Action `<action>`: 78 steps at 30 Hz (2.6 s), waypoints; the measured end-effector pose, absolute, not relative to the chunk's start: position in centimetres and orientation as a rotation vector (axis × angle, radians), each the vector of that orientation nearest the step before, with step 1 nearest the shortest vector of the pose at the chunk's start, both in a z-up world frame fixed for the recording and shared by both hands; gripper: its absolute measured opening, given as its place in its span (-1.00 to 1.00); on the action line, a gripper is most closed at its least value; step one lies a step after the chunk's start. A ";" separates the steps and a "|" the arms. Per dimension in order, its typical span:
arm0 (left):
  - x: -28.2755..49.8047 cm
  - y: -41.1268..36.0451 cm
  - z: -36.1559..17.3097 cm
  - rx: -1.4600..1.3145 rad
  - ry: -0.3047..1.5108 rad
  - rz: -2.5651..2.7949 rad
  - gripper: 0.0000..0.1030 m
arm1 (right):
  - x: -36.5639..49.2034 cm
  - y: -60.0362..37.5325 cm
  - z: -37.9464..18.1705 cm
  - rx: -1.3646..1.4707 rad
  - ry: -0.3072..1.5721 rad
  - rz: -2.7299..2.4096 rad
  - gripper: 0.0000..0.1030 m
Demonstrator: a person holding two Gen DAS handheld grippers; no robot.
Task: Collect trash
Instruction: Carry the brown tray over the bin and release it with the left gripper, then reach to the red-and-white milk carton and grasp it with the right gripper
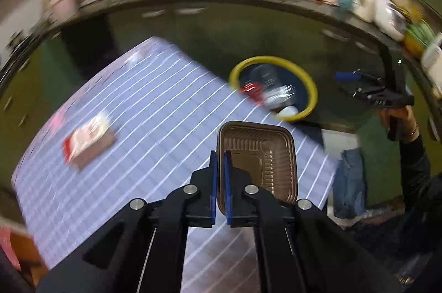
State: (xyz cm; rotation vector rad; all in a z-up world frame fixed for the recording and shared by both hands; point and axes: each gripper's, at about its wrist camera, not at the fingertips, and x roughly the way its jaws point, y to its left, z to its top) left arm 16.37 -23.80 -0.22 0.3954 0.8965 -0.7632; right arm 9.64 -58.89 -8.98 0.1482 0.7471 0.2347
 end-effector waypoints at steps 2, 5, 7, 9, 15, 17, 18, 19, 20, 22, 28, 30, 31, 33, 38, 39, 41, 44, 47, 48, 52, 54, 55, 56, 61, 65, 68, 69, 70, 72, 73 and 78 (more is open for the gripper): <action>17.2 -26.9 -0.3 0.423 0.891 -0.810 -0.91 | 8.6 -60.6 -9.3 0.176 0.745 0.195 0.22; 19.4 -32.5 -1.2 0.455 0.896 -0.882 -0.91 | 7.0 -62.6 -9.7 0.210 0.747 0.153 0.22; 20.7 -35.7 -2.2 0.476 0.899 -0.909 -0.91 | 6.0 -63.8 -10.1 0.231 0.748 0.131 0.22; 21.9 -38.9 -3.5 0.484 0.917 -0.944 -0.91 | 5.2 -64.6 -10.4 0.249 0.747 0.113 0.22; 24.4 -44.6 -7.4 0.505 0.955 -0.942 -0.91 | 3.7 -66.5 -11.2 0.295 0.752 0.074 0.22; 25.3 -45.5 -8.7 0.498 0.973 -0.932 -0.90 | 3.6 -66.7 -11.4 0.303 0.753 0.072 0.22; 25.7 -45.9 -9.1 0.496 0.976 -0.920 -0.85 | 3.6 -66.7 -11.5 0.304 0.754 0.073 0.23; 25.9 -45.9 -9.3 0.491 0.977 -0.915 -0.66 | 3.7 -66.6 -11.6 0.304 0.757 0.077 0.24; 26.1 -45.8 -9.3 0.479 0.977 -0.910 -0.52 | 3.9 -66.5 -11.6 0.301 0.759 0.078 0.25; 26.1 -45.0 -8.7 0.447 0.971 -0.910 -0.12 | 4.2 -66.1 -11.6 0.296 0.764 0.088 0.30; 25.1 -37.1 -4.3 0.324 0.879 -0.870 0.12 | 5.8 -63.3 -11.0 0.266 0.764 0.164 0.30; 24.2 -33.3 -2.9 0.276 0.847 -0.823 0.16 | 6.6 -61.6 -10.6 0.244 0.764 0.215 0.30; 23.9 -31.6 -2.4 0.256 0.836 -0.805 0.16 | 7.1 -60.7 -10.5 0.232 0.767 0.243 0.30; 22.9 -28.1 -1.8 0.226 0.818 -0.758 0.19 | 8.5 -57.9 -10.1 0.183 0.780 0.309 0.30; 20.2 -20.0 -2.6 0.204 0.837 -0.622 0.21 | 11.3 -51.6 -9.5 0.082 0.800 0.441 0.30; 20.1 -18.9 -2.9 0.209 0.849 -0.596 0.21 | 11.8 -50.4 -9.4 0.066 0.802 0.465 0.30; 20.5 -16.8 -3.3 0.224 0.860 -0.545 0.21 | 12.5 -48.6 -9.3 0.046 0.804 0.501 0.30; 22.8 -14.0 -3.6 0.264 0.865 -0.510 0.29 | 13.1 -46.5 -9.2 0.023 0.811 0.532 0.30; 25.7 -12.0 -4.0 0.341 0.840 -0.499 0.30 | 13.2 -45.2 -9.2 0.010 0.825 0.541 0.30; 26.7 -11.7 -4.2 0.360 0.840 -0.496 0.30 | 13.3 -45.0 -9.3 0.009 0.830 0.539 0.30; 30.6 -11.6 -5.2 0.426 0.860 -0.542 0.30 | 14.0 -44.9 -9.3 0.026 0.844 0.519 0.30; 32.3 -11.7 -6.0 0.452 0.870 -0.562 0.30 | 14.3 -45.1 -9.3 0.030 0.851 0.515 0.30; 32.9 -11.8 -6.2 0.462 0.871 -0.563 0.30 | 14.4 -45.2 -9.2 0.026 0.853 0.514 0.30; 33.5 -11.8 -6.4 0.463 0.872 -0.568 0.30 | 15.1 -44.8 -9.0 0.012 0.859 0.515 0.30; 33.4 -10.4 -5.9 0.381 0.840 -0.632 0.30 | 20.5 -40.8 -7.2 -0.133 0.856 0.610 0.38; 30.4 -8.3 -3.9 0.329 0.798 -0.648 0.30 | 27.5 -34.9 -6.3 -0.332 0.841 0.742 0.47; 27.4 -6.1 -1.6 0.282 0.756 -0.647 0.30 | 32.9 -30.3 -6.4 -0.457 0.836 0.847 0.47; 26.3 -5.2 -0.8 0.260 0.742 -0.646 0.31 | 34.0 -29.3 -6.6 -0.483 0.837 0.872 0.47; 25.4 -4.5 -0.2 0.245 0.732 -0.639 0.32 | 35.6 -27.5 -6.9 -0.529 0.833 0.904 0.47; 23.7 -3.0 0.7 0.225 0.714 -0.609 0.35 | 37.4 -25.0 -7.6 -0.584 0.836 0.958 0.47; 22.7 -2.2 1.1 0.214 0.707 -0.587 0.37 | 38.5 -23.5 -8.1 -0.618 0.837 0.993 0.47; 19.7 0.7 1.7 0.147 0.702 -0.520 0.37 | 41.9 -18.5 -10.3 -0.719 0.851 1.066 0.47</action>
